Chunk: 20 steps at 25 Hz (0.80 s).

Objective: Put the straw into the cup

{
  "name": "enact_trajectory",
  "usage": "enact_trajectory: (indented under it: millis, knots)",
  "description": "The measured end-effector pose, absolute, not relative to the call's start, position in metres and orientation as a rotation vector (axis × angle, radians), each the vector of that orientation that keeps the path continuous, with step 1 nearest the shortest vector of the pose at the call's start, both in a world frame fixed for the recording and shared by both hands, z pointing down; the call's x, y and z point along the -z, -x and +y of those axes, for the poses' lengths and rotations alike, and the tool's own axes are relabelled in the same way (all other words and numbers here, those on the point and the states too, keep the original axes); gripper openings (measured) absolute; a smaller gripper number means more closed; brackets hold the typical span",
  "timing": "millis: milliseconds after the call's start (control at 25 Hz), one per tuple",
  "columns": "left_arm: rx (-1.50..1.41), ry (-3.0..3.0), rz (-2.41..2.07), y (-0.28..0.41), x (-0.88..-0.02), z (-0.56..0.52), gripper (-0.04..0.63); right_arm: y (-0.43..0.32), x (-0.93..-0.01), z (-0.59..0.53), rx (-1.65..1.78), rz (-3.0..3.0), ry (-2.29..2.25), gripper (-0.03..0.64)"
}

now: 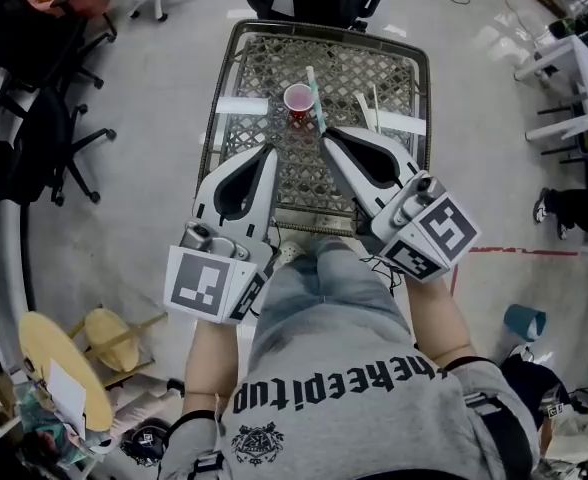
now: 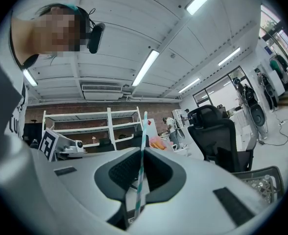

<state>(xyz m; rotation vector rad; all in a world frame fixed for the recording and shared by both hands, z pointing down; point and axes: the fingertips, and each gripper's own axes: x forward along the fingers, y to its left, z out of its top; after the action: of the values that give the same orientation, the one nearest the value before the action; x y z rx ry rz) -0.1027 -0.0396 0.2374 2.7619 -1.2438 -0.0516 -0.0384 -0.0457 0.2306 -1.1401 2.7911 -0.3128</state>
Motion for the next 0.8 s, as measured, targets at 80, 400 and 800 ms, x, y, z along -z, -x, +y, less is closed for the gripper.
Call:
enact_trajectory:
  millis: [80,400,800]
  knots:
    - [0.049,-2.761,-1.238,0.102,-0.238,-0.043,0.025,0.037,-0.231,-0.05,0.314,2.787,1.15,0.035]
    - [0.037,-2.763,-1.246,0.1,-0.237,-0.064,0.025,0.033,-0.234,-0.073,0.331,2.78,1.154,0.035]
    - [0.011,-2.74,-1.26,0.099,-0.242,-0.113,0.025,0.033,-0.238,-0.128,0.359,2.784,1.131,0.035]
